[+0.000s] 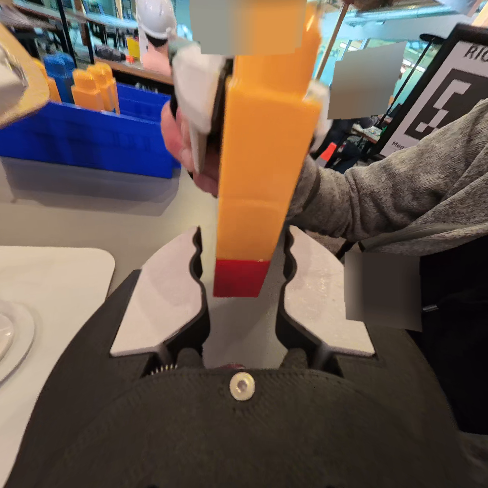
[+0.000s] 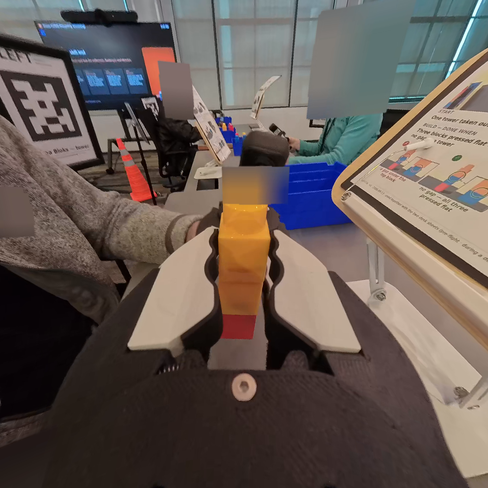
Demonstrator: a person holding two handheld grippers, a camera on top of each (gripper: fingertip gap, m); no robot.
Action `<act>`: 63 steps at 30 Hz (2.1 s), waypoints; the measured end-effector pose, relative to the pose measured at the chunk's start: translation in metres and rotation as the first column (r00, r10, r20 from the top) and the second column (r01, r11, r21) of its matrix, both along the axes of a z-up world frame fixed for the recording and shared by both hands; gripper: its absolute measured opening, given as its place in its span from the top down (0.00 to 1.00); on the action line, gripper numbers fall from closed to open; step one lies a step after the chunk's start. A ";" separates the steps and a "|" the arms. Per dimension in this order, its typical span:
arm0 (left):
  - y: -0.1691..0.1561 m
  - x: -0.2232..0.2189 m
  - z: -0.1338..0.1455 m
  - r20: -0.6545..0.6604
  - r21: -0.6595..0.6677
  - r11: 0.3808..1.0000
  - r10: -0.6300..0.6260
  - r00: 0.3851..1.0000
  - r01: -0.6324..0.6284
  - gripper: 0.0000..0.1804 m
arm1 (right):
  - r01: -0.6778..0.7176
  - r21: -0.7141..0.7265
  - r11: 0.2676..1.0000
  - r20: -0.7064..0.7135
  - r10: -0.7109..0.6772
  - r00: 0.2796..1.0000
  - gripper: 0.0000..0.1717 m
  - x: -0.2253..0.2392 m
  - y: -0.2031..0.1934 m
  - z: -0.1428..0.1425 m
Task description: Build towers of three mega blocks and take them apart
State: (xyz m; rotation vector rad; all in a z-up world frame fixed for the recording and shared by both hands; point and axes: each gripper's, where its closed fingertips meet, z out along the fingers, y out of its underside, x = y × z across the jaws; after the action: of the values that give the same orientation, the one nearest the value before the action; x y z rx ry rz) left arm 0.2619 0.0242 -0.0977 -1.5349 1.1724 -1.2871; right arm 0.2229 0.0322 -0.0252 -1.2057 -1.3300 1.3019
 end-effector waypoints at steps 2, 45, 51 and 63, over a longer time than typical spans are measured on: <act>-0.001 0.001 -0.007 -0.029 0.022 1.000 -0.005 1.000 0.006 0.74 | -0.003 -0.020 1.000 -0.017 0.002 1.000 0.79 0.002 0.001 0.003; -0.002 0.004 -0.009 -0.072 0.074 0.997 0.013 0.997 -0.007 0.80 | -0.033 -0.004 0.999 0.006 0.033 0.999 0.79 0.004 -0.001 0.000; 0.005 0.000 -0.003 -0.034 0.059 0.997 0.050 0.998 -0.048 0.80 | -0.004 0.001 1.000 0.008 0.004 1.000 0.70 0.006 0.004 0.001; -0.003 0.007 -0.013 -0.111 0.096 0.995 0.016 0.994 -0.005 0.80 | 0.019 0.055 0.998 0.028 -0.020 0.999 0.75 0.002 -0.002 0.003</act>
State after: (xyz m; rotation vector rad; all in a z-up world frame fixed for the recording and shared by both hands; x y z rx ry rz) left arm 0.2685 0.0208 -0.1109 -1.5567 1.2763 -1.1342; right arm 0.2253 0.0303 -0.0226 -1.2008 -1.3624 1.2313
